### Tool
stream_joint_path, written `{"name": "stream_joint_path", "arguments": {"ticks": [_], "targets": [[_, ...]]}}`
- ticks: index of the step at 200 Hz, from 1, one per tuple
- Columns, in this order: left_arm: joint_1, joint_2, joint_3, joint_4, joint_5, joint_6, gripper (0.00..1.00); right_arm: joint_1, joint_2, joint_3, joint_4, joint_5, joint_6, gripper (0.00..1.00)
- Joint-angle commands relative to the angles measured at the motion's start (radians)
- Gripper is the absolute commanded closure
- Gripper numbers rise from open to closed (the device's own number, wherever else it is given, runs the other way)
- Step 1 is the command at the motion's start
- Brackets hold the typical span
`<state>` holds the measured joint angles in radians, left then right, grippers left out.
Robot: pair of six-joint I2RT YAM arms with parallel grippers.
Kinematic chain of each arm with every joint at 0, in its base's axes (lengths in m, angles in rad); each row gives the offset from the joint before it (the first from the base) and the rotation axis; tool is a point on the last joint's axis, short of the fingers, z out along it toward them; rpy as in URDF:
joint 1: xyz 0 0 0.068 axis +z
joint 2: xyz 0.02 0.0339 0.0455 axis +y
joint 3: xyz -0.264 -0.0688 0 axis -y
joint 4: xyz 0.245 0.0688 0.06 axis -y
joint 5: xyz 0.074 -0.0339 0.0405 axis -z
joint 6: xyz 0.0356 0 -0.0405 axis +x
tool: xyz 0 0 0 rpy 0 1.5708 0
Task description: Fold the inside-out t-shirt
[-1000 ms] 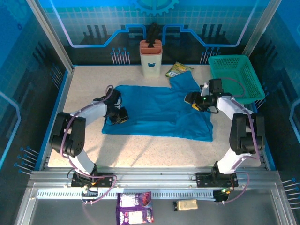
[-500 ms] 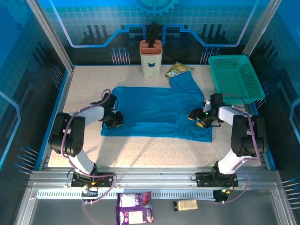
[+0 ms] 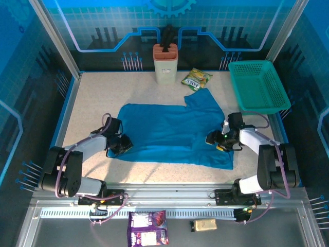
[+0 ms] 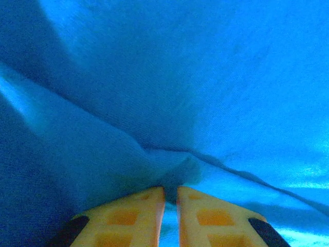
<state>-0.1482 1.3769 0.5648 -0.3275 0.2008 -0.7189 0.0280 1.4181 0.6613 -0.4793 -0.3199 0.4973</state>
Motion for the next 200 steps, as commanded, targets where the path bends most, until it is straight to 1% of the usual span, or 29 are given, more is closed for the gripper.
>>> {"name": "stream_joint_path", "arguments": {"ticks": [1,14,42,77,103,125,140,154,188,200], "targets": [[0.006,-0.005,-0.064,-0.089,-0.015,-0.054,0.82,0.009,-0.046,-0.03,-0.103,0.083,0.015,0.33],[0.006,-0.007,-0.065,-0.093,-0.019,-0.056,0.81,0.011,-0.062,-0.034,-0.114,0.099,0.022,0.33],[0.005,-0.023,-0.064,-0.114,-0.013,-0.061,0.81,0.009,-0.059,-0.027,-0.104,0.088,0.03,0.33],[0.005,-0.107,-0.064,-0.167,-0.034,-0.075,0.79,0.012,-0.078,0.021,-0.136,0.066,0.022,0.34],[0.006,-0.156,-0.005,-0.203,-0.031,-0.055,0.78,0.012,-0.113,0.089,-0.157,0.038,-0.006,0.34],[0.01,-0.155,0.081,-0.215,-0.042,-0.004,0.77,0.008,-0.094,0.163,-0.151,0.041,-0.06,0.34],[0.029,-0.115,0.157,-0.223,-0.049,0.046,0.77,0.005,-0.051,0.245,-0.164,0.028,-0.1,0.35],[0.056,-0.047,0.241,-0.23,-0.051,0.112,0.77,0.005,-0.007,0.311,-0.165,0.011,-0.13,0.35],[0.129,0.168,0.487,-0.261,-0.038,0.303,0.74,0.005,0.093,0.44,-0.141,-0.028,-0.178,0.38],[0.142,0.259,0.589,-0.294,-0.059,0.385,0.72,0.005,0.13,0.481,-0.137,-0.029,-0.188,0.39]]}}
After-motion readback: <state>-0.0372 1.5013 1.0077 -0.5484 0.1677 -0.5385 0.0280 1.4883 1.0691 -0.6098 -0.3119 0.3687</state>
